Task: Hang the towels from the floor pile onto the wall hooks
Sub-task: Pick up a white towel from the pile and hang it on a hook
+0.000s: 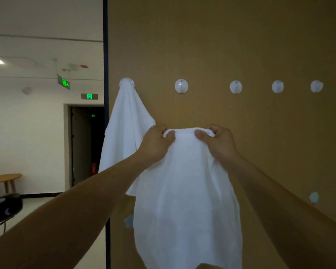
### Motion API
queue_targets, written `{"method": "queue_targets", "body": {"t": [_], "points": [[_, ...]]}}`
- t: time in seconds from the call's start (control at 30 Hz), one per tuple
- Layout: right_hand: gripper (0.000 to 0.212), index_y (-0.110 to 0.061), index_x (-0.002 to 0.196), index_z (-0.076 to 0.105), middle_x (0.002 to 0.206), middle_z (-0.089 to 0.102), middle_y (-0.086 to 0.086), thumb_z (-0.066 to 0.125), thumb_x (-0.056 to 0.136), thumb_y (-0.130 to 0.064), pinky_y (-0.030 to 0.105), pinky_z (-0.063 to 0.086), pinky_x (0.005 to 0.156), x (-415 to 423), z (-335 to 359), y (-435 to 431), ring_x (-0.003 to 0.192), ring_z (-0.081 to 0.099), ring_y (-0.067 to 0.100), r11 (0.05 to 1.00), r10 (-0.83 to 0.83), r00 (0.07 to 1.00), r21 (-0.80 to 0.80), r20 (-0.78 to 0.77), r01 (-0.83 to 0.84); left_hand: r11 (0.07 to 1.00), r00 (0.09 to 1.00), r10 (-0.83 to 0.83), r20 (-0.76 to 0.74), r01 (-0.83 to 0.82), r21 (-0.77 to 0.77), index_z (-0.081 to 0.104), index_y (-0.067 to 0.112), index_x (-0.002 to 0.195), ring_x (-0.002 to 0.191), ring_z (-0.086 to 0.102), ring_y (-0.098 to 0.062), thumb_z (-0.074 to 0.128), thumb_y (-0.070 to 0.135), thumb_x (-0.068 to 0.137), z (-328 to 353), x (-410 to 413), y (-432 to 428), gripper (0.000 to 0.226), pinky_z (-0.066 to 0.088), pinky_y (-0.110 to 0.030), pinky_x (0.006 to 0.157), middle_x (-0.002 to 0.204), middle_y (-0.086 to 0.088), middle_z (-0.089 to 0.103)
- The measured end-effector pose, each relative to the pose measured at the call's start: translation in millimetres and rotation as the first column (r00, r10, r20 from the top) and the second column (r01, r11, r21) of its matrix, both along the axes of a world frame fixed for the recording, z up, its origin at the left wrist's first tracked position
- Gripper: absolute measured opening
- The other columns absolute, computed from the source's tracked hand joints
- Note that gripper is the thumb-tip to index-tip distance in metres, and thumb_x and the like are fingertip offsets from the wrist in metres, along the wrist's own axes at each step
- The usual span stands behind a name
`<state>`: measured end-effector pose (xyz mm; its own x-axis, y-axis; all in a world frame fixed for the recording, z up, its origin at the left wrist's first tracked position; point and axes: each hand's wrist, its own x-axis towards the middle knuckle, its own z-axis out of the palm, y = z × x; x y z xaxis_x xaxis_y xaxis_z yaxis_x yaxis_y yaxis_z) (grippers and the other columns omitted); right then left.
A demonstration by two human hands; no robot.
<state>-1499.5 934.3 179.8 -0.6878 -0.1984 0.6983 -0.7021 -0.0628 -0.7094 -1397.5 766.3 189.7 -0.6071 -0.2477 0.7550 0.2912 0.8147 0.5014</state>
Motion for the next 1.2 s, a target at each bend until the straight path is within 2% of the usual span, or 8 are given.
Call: {"method": "queue_targets", "body": {"t": [0.27,0.47,0.57,0.8,1.0,1.07,1.13,1.2], "points": [[0.016,-0.026,0.078,0.065,0.077,0.067,-0.007,0.067,0.081,-0.041,0.037,0.052,0.074,-53,82,-28,0.078,0.064,0.017,0.987,-0.158,0.97,-0.049,-0.186,0.152,0.985,0.969,0.138,-0.205,-0.157,-0.079,0.055,0.021,0.074,0.067,0.051,-0.011,0.055,0.04,0.093,78,-59,-19,0.027,0.036,-0.028,0.058,0.069,0.01,0.054],[0.021,-0.023,0.088,0.068,0.088,0.07,-0.002,0.062,0.082,-0.043,0.041,0.055,0.078,-89,151,-50,0.084,0.066,0.021,0.966,-0.257,0.919,-0.107,-0.3,0.236,0.928,0.888,0.305,-0.344,-0.358,-0.102,0.058,0.02,0.085,0.062,0.045,-0.002,0.047,0.041,0.096,144,-97,-27,0.026,0.026,-0.021,0.052,0.069,0.013,0.051],[0.025,-0.023,0.095,0.069,0.096,0.071,-0.001,0.063,0.082,-0.044,0.039,0.055,0.081,-103,183,-60,0.089,0.066,0.021,0.959,-0.282,0.909,-0.109,-0.308,0.26,0.91,0.868,0.336,-0.365,-0.399,-0.111,0.063,0.014,0.09,0.074,0.055,-0.018,0.049,0.04,0.094,174,-112,-34,0.029,0.033,-0.026,0.059,0.079,0.002,0.059],[0.026,-0.024,0.099,0.065,0.098,0.067,-0.004,0.065,0.082,-0.042,0.028,0.046,0.069,-130,187,-76,0.084,0.062,0.017,0.934,-0.335,0.899,0.024,-0.284,0.356,0.798,0.791,0.56,-0.245,-0.595,-0.094,0.053,0.02,0.093,0.066,0.047,-0.014,0.058,0.054,0.083,172,-128,-51,0.036,0.024,-0.026,0.049,0.08,0.006,0.052],[0.023,-0.014,0.085,0.065,0.09,0.069,0.003,0.067,0.075,-0.034,0.039,0.055,0.078,-127,167,-66,0.083,0.065,0.025,0.919,-0.282,0.931,0.212,-0.232,0.331,0.89,0.835,0.429,0.344,-0.457,0.0,0.065,0.012,0.088,0.072,0.059,-0.018,0.068,0.044,0.079,160,-109,-38,0.033,0.039,-0.028,0.051,0.086,-0.004,0.065],[0.022,-0.019,0.093,0.062,0.102,0.063,0.0,0.063,0.08,-0.037,0.037,0.048,0.081,-122,156,-70,0.094,0.059,0.024,0.861,-0.377,0.872,0.228,-0.311,0.454,0.884,0.818,0.453,0.353,-0.464,-0.059,0.062,0.013,0.081,0.069,0.059,-0.018,0.067,0.045,0.078,153,-107,-35,0.032,0.039,-0.028,0.049,0.08,-0.003,0.063],[0.023,-0.022,0.102,0.06,0.111,0.053,0.004,0.061,0.081,-0.031,0.039,0.038,0.085,-117,145,-74,0.104,0.048,0.028,0.76,-0.525,0.691,0.093,-0.496,0.644,0.816,0.779,0.576,0.248,-0.534,-0.221,0.06,0.013,0.08,0.063,0.058,-0.016,0.064,0.049,0.078,145,-109,-31,0.036,0.038,-0.027,0.048,0.073,0.0,0.061],[0.021,-0.018,0.104,0.062,0.107,0.054,0.007,0.059,0.083,-0.021,0.039,0.04,0.081,-113,134,-77,0.099,0.049,0.029,0.74,-0.534,0.52,-0.072,-0.666,0.669,0.59,0.684,0.723,-0.097,-0.684,-0.43,0.056,0.013,0.097,0.071,0.054,-0.017,0.059,0.046,0.081,136,-115,-29,0.036,0.037,-0.03,0.056,0.083,0.002,0.057]]}}
